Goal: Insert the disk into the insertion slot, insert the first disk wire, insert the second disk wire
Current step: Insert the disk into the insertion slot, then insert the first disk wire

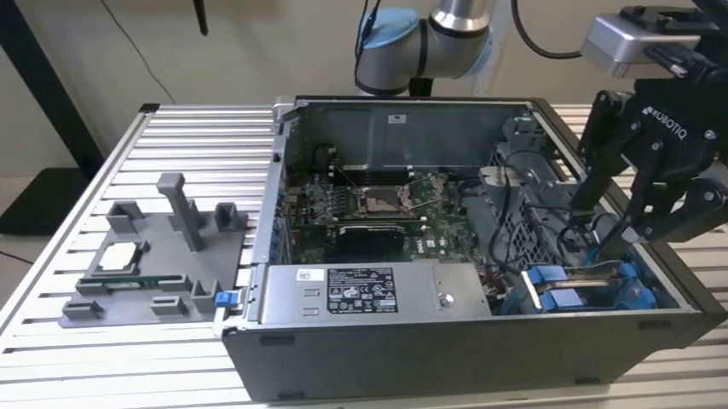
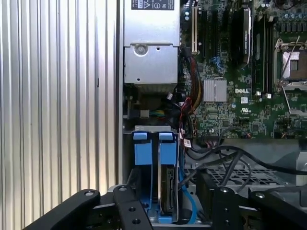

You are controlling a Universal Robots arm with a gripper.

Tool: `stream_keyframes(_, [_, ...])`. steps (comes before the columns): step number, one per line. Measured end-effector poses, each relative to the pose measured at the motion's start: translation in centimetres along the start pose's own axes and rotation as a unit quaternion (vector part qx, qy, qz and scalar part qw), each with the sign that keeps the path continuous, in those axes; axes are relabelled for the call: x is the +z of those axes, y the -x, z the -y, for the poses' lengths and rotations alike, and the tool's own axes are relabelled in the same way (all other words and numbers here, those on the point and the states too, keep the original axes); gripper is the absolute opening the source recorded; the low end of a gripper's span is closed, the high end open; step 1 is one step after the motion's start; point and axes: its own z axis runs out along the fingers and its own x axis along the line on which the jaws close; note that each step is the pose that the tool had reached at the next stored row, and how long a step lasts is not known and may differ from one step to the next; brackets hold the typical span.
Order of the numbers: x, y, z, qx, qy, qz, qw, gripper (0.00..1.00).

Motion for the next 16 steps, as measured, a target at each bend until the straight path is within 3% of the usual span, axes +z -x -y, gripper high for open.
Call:
stream_keyframes(3, [-0.01,0.16,-0.07,0.000,-0.0028,0.0000,1.0000,1.00])
stream_keyframes(11, [0.03,2.16,-0.20,0.000,-0.0099,0.0001,1.0000,1.00])
stream_keyframes(16, [0.11,2.51,-0.21,0.000,-0.0109,0.0002,0.9999,1.00])
